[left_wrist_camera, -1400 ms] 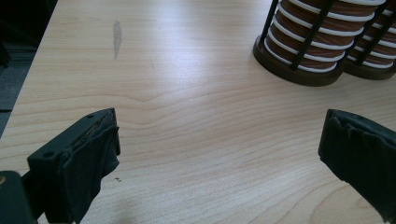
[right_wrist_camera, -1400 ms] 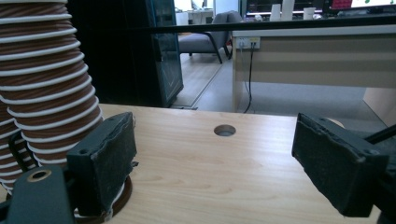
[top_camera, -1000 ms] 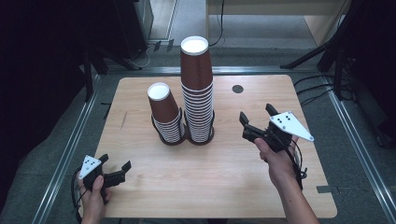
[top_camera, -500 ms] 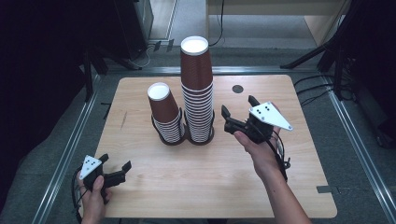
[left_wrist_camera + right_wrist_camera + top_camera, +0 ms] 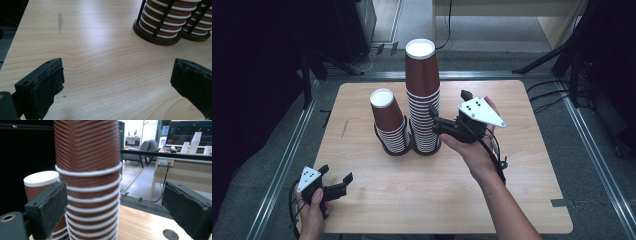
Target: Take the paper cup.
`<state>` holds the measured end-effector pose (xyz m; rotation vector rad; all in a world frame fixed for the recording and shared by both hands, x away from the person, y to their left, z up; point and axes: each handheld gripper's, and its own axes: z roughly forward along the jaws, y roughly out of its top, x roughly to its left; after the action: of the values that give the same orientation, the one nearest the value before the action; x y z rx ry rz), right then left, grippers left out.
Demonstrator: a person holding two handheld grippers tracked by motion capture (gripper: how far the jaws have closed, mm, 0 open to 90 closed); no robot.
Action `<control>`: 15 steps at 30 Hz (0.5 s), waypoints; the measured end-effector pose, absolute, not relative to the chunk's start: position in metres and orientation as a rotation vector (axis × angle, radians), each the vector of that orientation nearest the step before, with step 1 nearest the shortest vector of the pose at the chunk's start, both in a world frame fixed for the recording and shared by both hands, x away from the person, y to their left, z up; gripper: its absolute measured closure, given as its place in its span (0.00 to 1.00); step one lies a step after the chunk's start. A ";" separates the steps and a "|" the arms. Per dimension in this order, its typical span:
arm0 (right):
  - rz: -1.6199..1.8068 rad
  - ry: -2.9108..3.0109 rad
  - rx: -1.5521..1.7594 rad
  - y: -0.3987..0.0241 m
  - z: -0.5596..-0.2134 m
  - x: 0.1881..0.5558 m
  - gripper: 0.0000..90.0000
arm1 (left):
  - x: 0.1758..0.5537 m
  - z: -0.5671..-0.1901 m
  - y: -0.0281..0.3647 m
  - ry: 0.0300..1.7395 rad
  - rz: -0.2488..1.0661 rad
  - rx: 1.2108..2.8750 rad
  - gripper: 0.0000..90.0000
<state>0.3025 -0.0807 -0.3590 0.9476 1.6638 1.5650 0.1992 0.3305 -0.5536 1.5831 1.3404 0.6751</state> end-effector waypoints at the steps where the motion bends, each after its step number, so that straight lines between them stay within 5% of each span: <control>1: 1.568 1.662 0.936 -0.077 -0.357 0.303 0.06 | 0.199 -0.554 0.331 1.340 0.675 1.583 0.00; 15: 1.553 1.675 0.929 -0.036 -0.338 0.320 0.02 | 0.199 -0.554 0.331 1.334 0.663 1.577 0.00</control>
<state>0.3204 -0.0361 -0.3377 0.9286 1.6752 1.5525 0.1992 0.3313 -0.5536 1.5770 1.3345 0.6630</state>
